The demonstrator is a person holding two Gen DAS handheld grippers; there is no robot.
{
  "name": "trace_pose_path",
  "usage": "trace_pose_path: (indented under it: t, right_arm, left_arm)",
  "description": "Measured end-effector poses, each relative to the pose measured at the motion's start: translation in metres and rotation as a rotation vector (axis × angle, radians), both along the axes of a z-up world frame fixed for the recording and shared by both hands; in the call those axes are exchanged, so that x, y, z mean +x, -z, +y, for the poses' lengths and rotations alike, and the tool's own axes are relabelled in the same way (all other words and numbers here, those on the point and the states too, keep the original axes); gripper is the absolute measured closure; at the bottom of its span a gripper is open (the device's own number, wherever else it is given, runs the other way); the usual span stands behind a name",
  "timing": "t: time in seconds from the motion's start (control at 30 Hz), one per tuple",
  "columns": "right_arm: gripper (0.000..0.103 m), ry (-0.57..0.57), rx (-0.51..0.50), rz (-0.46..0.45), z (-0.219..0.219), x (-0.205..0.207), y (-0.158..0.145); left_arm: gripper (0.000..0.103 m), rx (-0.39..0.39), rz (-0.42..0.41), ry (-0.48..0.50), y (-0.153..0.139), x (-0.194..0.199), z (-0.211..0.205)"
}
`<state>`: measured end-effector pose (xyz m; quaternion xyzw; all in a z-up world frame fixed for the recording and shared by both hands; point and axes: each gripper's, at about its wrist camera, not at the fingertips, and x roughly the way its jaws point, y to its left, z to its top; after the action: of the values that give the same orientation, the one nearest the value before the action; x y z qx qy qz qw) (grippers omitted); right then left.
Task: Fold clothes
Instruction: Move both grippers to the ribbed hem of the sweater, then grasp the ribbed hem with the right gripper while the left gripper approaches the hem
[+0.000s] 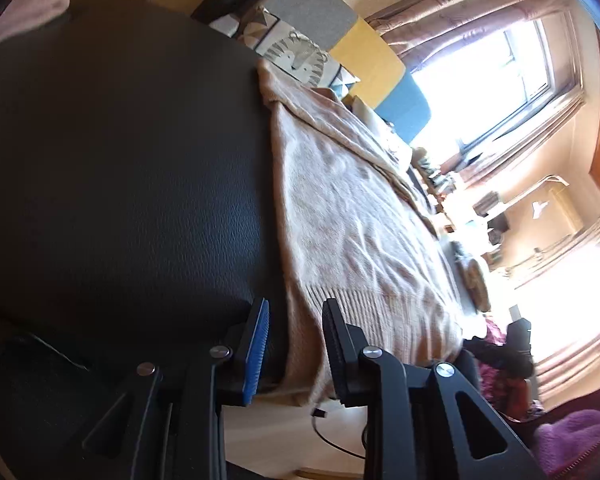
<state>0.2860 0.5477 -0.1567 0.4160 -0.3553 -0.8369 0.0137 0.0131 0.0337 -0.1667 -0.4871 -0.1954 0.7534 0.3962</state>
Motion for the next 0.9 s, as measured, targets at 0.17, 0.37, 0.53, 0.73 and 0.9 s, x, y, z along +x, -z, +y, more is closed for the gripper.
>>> trace_pose_path:
  t: [0.17, 0.37, 0.53, 0.73, 0.9]
  right_arm:
    - [0.051, -0.05, -0.044, 0.016, -0.007, -0.005, 0.008]
    - [0.048, -0.09, -0.125, 0.035, -0.004, -0.004, 0.014]
    - [0.048, -0.098, -0.142, -0.041, -0.008, -0.007, 0.027]
    - [0.047, -0.164, -0.142, -0.058, -0.018, -0.021, 0.032]
    - [0.046, -0.217, -0.174, -0.067, -0.022, -0.029, 0.038]
  left_arm:
    - [0.075, 0.022, -0.02, 0.046, 0.005, 0.003, 0.004]
    - [0.076, 0.061, -0.054, 0.069, 0.008, 0.0, 0.006]
    - [0.076, 0.048, -0.059, 0.095, 0.01, 0.003, 0.009]
    - [0.075, 0.07, -0.085, 0.107, 0.016, 0.004, 0.008]
    - [0.075, 0.118, -0.136, 0.128, 0.025, 0.002, 0.008]
